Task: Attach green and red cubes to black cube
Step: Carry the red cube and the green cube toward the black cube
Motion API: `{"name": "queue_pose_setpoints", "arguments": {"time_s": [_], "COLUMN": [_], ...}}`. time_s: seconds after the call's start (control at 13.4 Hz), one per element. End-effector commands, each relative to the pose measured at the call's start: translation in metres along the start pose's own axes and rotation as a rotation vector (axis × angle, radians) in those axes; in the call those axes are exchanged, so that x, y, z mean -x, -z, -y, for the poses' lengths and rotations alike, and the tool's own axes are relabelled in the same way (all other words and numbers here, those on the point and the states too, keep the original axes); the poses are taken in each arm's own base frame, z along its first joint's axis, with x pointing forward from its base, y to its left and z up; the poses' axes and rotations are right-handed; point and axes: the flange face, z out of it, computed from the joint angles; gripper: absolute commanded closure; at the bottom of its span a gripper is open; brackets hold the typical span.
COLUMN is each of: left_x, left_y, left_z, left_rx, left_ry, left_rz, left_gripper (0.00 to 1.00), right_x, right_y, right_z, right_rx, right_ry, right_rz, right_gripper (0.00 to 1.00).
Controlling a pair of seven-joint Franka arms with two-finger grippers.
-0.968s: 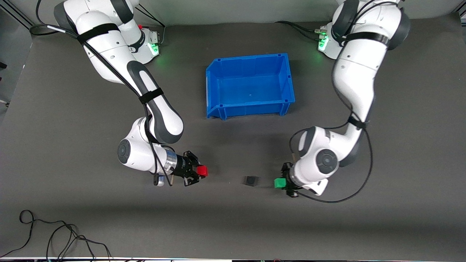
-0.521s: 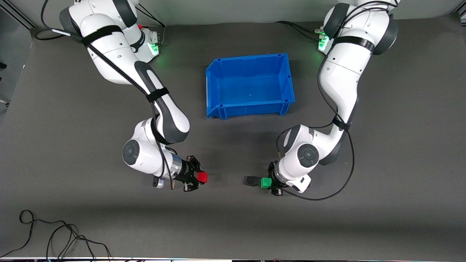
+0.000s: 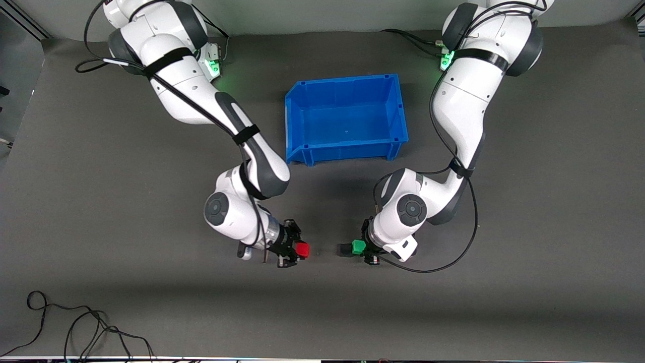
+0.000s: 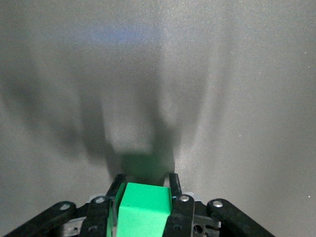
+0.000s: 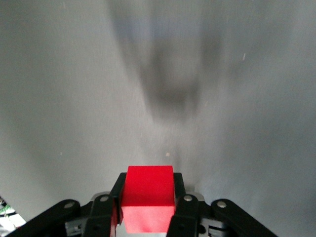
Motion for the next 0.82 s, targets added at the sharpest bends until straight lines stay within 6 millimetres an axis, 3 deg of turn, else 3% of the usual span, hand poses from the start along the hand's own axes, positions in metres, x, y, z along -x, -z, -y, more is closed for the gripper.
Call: {"name": "queue_pose_setpoints", "arguments": {"time_s": [0.0,0.3,0.74], "left_x": [0.003,0.006,0.01], "left_y": [-0.006,-0.003,-0.002], "left_z": [-0.003,-0.005,-0.005], "left_rx": [0.012,0.019,0.021], "left_ry": [0.014,0.026,0.032], "left_rz": [-0.005,0.001,0.004], "left_gripper": [1.0,1.0,1.0], "right_x": [0.017,0.035,0.031], "right_y": [-0.017,-0.03,-0.051], "right_z": [-0.002,-0.02,-0.016], "right_rx": [-0.048,-0.06,-0.123], "right_ry": [-0.015,-0.007,-0.015], "right_rz": [0.001,0.012,0.029], "right_gripper": [0.9,0.9,0.9]}}
